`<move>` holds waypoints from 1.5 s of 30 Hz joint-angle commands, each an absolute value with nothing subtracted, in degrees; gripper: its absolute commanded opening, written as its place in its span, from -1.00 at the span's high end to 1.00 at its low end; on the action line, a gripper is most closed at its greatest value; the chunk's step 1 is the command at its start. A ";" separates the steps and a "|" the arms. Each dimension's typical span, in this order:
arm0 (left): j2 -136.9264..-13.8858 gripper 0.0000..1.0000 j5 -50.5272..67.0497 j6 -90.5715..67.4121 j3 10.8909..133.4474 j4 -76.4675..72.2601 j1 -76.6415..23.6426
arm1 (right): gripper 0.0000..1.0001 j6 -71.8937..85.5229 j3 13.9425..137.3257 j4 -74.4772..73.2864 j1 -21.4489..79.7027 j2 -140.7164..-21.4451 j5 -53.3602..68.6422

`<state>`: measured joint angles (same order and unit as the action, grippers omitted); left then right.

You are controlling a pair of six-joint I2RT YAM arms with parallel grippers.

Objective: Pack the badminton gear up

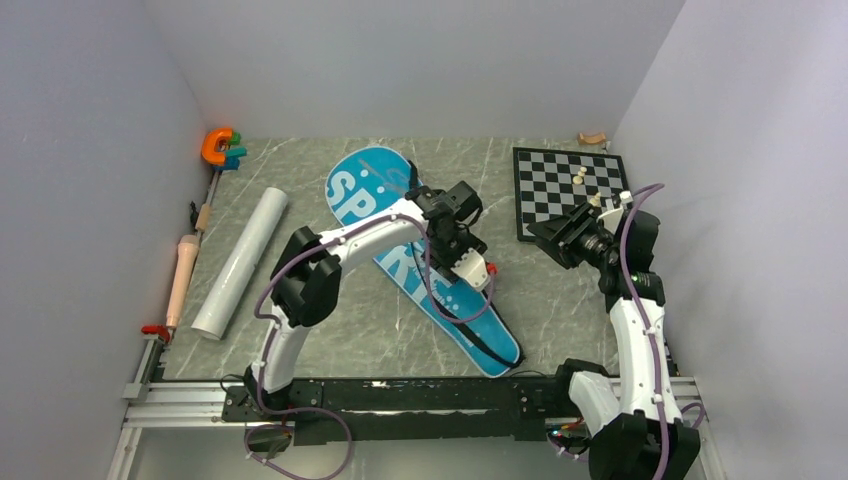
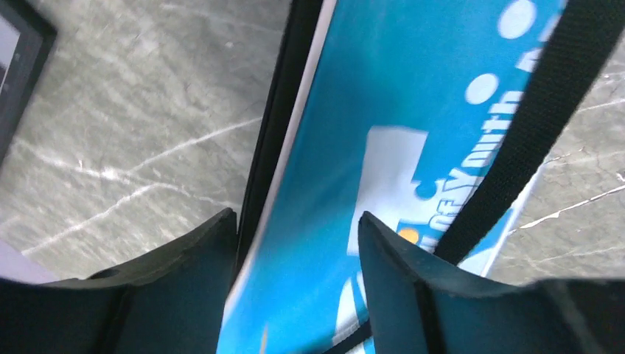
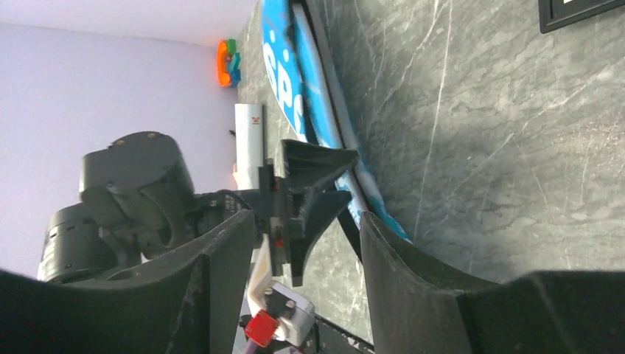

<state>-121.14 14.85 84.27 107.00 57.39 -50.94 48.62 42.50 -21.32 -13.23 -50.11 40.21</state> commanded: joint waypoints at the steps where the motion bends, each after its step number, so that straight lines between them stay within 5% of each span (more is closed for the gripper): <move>1: -112.80 -0.90 14.74 76.54 106.37 52.63 -48.75 | -0.19 48.82 42.31 -18.78 -12.33 -50.34 38.34; 10: -99.23 -0.99 6.26 53.27 103.33 45.60 -35.95 | -0.54 47.02 43.73 -20.31 -9.71 -50.97 34.23; 18: -89.76 -0.99 12.61 38.22 92.07 46.82 -6.50 | -0.98 46.10 44.18 -20.30 -6.61 -50.35 31.13; 29: -90.24 -0.99 15.11 36.93 76.12 46.13 18.38 | -0.99 45.82 45.49 -20.23 -0.24 -50.76 26.46; 45: -97.19 -0.99 15.22 43.03 64.20 44.46 23.15 | -0.99 45.10 46.94 -21.97 -0.22 -49.36 26.20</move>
<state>-96.62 13.69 41.36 64.51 44.21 22.94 45.95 44.16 -22.00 -0.38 -50.41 27.03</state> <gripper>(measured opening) 0.995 0.994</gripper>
